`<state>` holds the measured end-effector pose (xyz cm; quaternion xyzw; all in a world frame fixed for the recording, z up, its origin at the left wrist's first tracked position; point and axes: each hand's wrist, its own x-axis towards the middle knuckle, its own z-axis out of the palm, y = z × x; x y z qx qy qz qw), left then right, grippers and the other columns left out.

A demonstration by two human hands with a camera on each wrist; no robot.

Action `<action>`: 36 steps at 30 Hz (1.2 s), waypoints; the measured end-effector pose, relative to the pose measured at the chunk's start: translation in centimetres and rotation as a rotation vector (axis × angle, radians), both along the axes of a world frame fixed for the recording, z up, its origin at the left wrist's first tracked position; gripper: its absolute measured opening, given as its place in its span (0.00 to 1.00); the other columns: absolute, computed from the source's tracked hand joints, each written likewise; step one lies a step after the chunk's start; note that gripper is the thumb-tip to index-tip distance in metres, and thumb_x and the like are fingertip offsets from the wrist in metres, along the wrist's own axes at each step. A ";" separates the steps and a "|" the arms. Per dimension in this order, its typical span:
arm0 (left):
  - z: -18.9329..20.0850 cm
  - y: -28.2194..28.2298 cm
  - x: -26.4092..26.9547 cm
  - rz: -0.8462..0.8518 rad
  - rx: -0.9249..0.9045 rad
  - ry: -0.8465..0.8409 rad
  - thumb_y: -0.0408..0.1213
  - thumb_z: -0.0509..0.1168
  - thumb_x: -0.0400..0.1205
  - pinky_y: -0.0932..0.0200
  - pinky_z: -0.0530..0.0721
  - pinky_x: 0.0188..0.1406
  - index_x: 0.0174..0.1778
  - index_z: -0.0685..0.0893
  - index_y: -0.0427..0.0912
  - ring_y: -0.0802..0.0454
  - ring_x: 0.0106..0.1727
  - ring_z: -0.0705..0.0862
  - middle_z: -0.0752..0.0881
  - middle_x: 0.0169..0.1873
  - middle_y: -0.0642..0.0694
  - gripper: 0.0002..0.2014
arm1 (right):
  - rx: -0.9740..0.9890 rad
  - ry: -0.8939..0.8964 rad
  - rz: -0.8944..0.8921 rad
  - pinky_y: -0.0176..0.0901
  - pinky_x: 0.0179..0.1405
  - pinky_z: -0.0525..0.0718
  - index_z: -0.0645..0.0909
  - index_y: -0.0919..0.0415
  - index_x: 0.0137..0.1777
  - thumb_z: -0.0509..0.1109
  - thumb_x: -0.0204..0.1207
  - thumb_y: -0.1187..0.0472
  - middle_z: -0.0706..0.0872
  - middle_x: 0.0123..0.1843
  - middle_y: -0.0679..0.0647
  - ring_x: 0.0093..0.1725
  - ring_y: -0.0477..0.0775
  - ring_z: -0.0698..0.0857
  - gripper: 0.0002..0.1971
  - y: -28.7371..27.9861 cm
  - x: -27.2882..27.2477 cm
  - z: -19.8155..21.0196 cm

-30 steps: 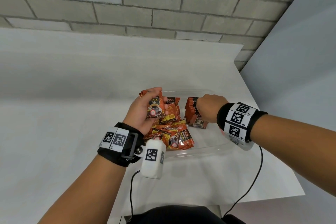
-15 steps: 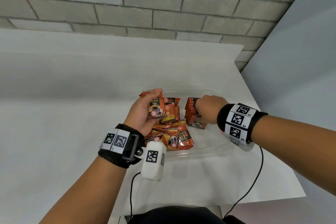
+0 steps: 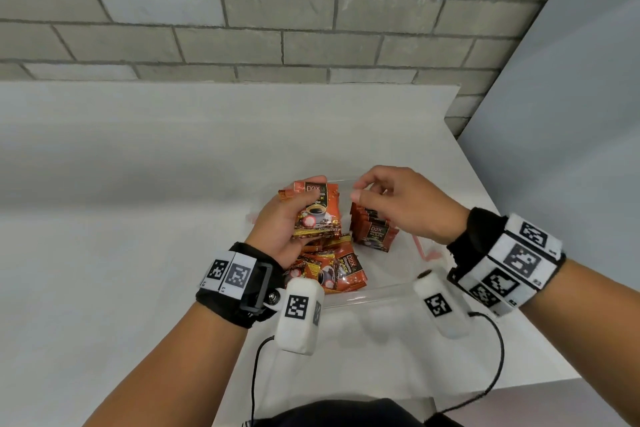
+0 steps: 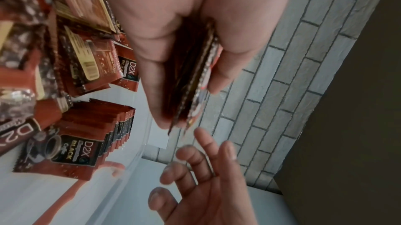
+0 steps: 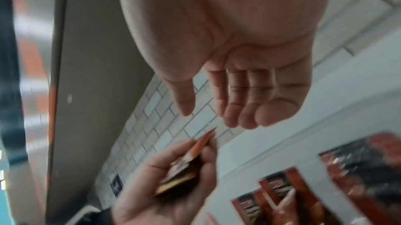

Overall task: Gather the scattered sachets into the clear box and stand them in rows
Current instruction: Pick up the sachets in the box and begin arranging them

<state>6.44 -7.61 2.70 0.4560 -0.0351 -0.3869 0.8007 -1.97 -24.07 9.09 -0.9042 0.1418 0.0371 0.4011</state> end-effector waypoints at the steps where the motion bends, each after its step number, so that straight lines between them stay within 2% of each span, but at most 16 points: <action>1: 0.2 -0.2 -0.2 -0.022 0.000 -0.023 0.31 0.65 0.79 0.47 0.89 0.47 0.62 0.83 0.38 0.40 0.47 0.89 0.89 0.51 0.35 0.16 | 0.085 -0.010 -0.021 0.37 0.38 0.76 0.80 0.51 0.59 0.69 0.77 0.47 0.84 0.44 0.47 0.40 0.43 0.82 0.14 0.3 -0.2 -0.2; 3: 0.5 -0.6 -0.6 -0.059 0.000 -0.068 0.31 0.68 0.75 0.47 0.88 0.47 0.62 0.83 0.37 0.40 0.48 0.88 0.88 0.51 0.35 0.19 | 0.171 -0.030 -0.036 0.38 0.40 0.78 0.76 0.49 0.66 0.70 0.77 0.49 0.85 0.46 0.46 0.43 0.43 0.84 0.18 0.6 -0.5 -0.7; 5: 0.7 -1.0 -0.9 -0.089 0.008 -0.098 0.30 0.72 0.75 0.47 0.88 0.48 0.62 0.82 0.36 0.40 0.47 0.88 0.88 0.51 0.34 0.18 | 0.225 -0.057 -0.036 0.40 0.39 0.82 0.76 0.49 0.67 0.72 0.76 0.53 0.86 0.47 0.49 0.44 0.47 0.86 0.20 0.6 -0.6 -1.0; 6: 0.7 -1.2 -1.0 -0.099 0.016 -0.102 0.31 0.72 0.75 0.47 0.87 0.48 0.61 0.83 0.36 0.40 0.47 0.88 0.87 0.50 0.34 0.18 | 0.257 -0.074 -0.044 0.41 0.37 0.83 0.77 0.49 0.65 0.73 0.76 0.56 0.86 0.47 0.50 0.43 0.48 0.86 0.18 0.5 -0.6 -1.2; 8: 0.9 -1.4 -1.1 -0.119 0.032 -0.094 0.40 0.73 0.73 0.49 0.87 0.44 0.59 0.82 0.35 0.41 0.45 0.88 0.87 0.48 0.34 0.20 | 0.292 -0.121 -0.077 0.42 0.34 0.82 0.81 0.50 0.56 0.75 0.74 0.61 0.86 0.45 0.52 0.39 0.50 0.85 0.12 0.2 -0.6 -1.5; 11: 1.1 -1.6 -1.1 -0.116 0.049 -0.028 0.54 0.69 0.75 0.51 0.87 0.38 0.57 0.83 0.36 0.42 0.41 0.85 0.84 0.46 0.35 0.25 | 0.283 -0.234 -0.138 0.44 0.35 0.79 0.80 0.51 0.44 0.76 0.73 0.64 0.84 0.41 0.50 0.35 0.50 0.83 0.09 -0.5 -0.7 -1.6; 14: 0.9 -1.5 -0.8 -0.029 0.051 0.007 0.55 0.65 0.75 0.51 0.87 0.35 0.51 0.83 0.38 0.46 0.33 0.83 0.82 0.38 0.38 0.22 | 0.247 -0.339 -0.157 0.48 0.39 0.81 0.79 0.52 0.39 0.76 0.72 0.63 0.85 0.40 0.48 0.38 0.52 0.83 0.08 -0.7 -1.0 -1.3; 17: 0.9 -1.5 -0.8 -0.022 0.037 -0.006 0.52 0.67 0.75 0.51 0.87 0.35 0.58 0.82 0.34 0.45 0.35 0.85 0.85 0.41 0.35 0.25 | 0.274 -0.365 -0.132 0.48 0.41 0.83 0.79 0.52 0.41 0.77 0.72 0.64 0.86 0.39 0.47 0.39 0.52 0.83 0.09 -0.4 -1.2 -1.2; 19: 0.9 -1.6 -0.9 -0.038 0.008 -0.039 0.42 0.71 0.77 0.52 0.89 0.35 0.60 0.81 0.35 0.44 0.38 0.88 0.87 0.45 0.35 0.19 | 0.290 -0.346 -0.137 0.45 0.41 0.82 0.79 0.53 0.43 0.77 0.72 0.64 0.86 0.38 0.46 0.38 0.49 0.83 0.09 -0.5 -1.1 -1.2; 21: 0.7 -1.7 -1.0 -0.051 0.017 -0.093 0.29 0.72 0.75 0.52 0.90 0.35 0.57 0.81 0.37 0.43 0.39 0.89 0.88 0.44 0.36 0.15 | 0.280 -0.313 -0.133 0.40 0.39 0.81 0.79 0.51 0.45 0.76 0.73 0.63 0.86 0.37 0.45 0.36 0.44 0.82 0.09 -0.8 -1.0 -1.2; 22: 0.7 -1.8 -1.0 -0.055 0.028 -0.125 0.26 0.71 0.74 0.51 0.89 0.35 0.56 0.81 0.37 0.43 0.38 0.89 0.88 0.43 0.36 0.14 | 0.279 -0.298 -0.126 0.38 0.39 0.81 0.80 0.51 0.45 0.76 0.73 0.62 0.86 0.37 0.45 0.35 0.43 0.82 0.07 -1.0 -0.9 -1.1; 26: 0.7 -1.9 -1.1 -0.062 0.061 -0.191 0.28 0.70 0.71 0.51 0.87 0.38 0.56 0.81 0.37 0.43 0.38 0.88 0.89 0.45 0.37 0.17 | 0.240 -0.236 -0.086 0.33 0.34 0.80 0.83 0.53 0.44 0.73 0.76 0.62 0.86 0.38 0.47 0.35 0.43 0.82 0.03 -2.2 -0.7 -0.3; 29: 0.5 -1.8 -0.7 0.044 0.081 -0.140 0.32 0.70 0.74 0.52 0.87 0.37 0.58 0.81 0.38 0.45 0.36 0.88 0.89 0.42 0.39 0.16 | 0.164 -0.170 -0.082 0.30 0.30 0.80 0.84 0.56 0.43 0.73 0.75 0.63 0.86 0.36 0.49 0.31 0.43 0.82 0.02 -3.8 -0.4 0.2; 32: 0.4 -1.2 0.0 0.163 0.067 -0.046 0.32 0.66 0.82 0.54 0.86 0.30 0.57 0.80 0.39 0.47 0.29 0.85 0.85 0.34 0.41 0.08 | -0.045 -0.050 -0.024 0.29 0.33 0.78 0.85 0.56 0.43 0.75 0.74 0.62 0.87 0.36 0.48 0.31 0.40 0.82 0.02 -4.7 -0.2 -0.5; 34: 0.4 -0.6 0.5 0.193 0.062 -0.015 0.32 0.64 0.83 0.54 0.85 0.29 0.56 0.80 0.40 0.47 0.28 0.84 0.85 0.33 0.41 0.07 | -0.223 0.073 0.043 0.28 0.34 0.75 0.84 0.56 0.43 0.75 0.74 0.62 0.85 0.37 0.46 0.36 0.42 0.82 0.02 -4.6 -0.1 -1.6; 36: 0.4 -0.2 0.8 0.202 0.056 -0.010 0.33 0.64 0.83 0.54 0.86 0.31 0.57 0.81 0.40 0.48 0.30 0.85 0.86 0.35 0.41 0.08 | -0.321 0.188 0.095 0.29 0.33 0.74 0.83 0.55 0.41 0.74 0.73 0.62 0.83 0.36 0.43 0.39 0.44 0.81 0.03 -4.3 0.1 -2.9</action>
